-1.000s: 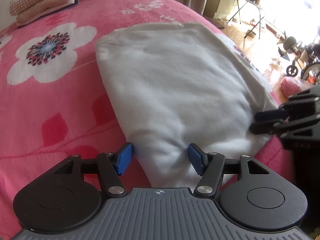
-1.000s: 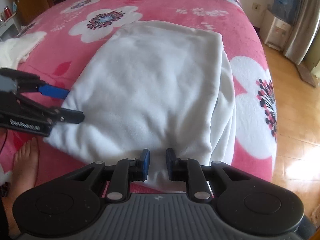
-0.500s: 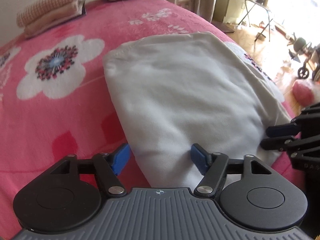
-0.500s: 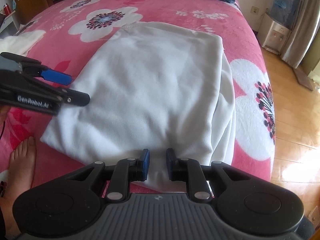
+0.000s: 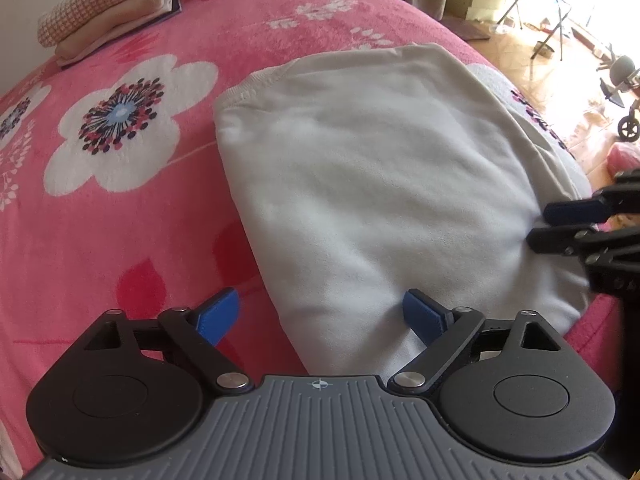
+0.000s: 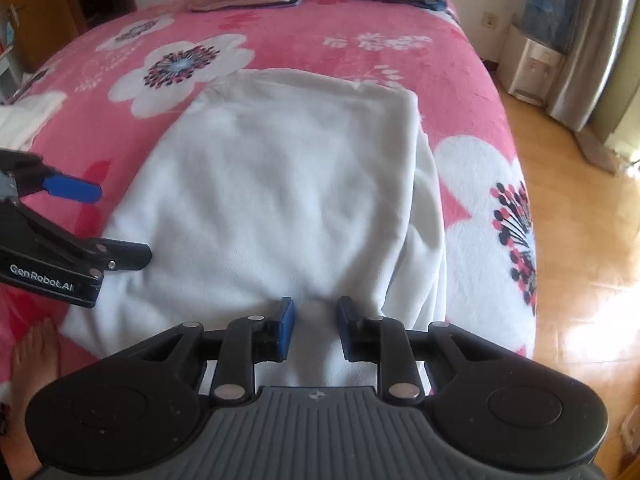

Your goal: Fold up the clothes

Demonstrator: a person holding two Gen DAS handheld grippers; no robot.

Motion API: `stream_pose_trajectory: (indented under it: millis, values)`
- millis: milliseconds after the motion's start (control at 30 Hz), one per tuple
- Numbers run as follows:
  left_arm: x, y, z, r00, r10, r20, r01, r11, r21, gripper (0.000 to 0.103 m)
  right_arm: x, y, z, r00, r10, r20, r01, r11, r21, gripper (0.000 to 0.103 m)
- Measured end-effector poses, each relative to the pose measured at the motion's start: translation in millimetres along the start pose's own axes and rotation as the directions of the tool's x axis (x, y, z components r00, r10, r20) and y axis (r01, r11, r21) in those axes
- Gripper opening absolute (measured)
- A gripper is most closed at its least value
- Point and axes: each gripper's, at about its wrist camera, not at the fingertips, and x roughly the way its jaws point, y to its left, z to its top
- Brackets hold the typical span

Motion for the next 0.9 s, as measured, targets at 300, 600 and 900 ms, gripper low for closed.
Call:
stream_pose_trajectory:
  millis: [300, 600, 900]
  values:
    - [1.8, -1.5, 1.9, 1.0, 0.009, -0.023, -0.009, 1.0, -0.008, 0.095, -1.3, -5.2, 32.2, 0.996, -0.051, 0.067, 0.05, 0.999, 0.016, 0.029]
    - [3.1, -1.0, 4.2, 0.999, 0.003, -0.037, -0.004, 1.0, -0.009, 0.096, 0.4, -10.5, 51.9, 0.994, -0.066, 0.082, 0.066, 0.998, 0.006, 0.031]
    - [3.5, 0.7, 4.2, 0.999, -0.003, -0.043, 0.003, 1.0, -0.019, 0.096, 31.9, -15.2, 82.3, 0.988, -0.098, 0.117, 0.094, 0.995, 0.037, 0.031]
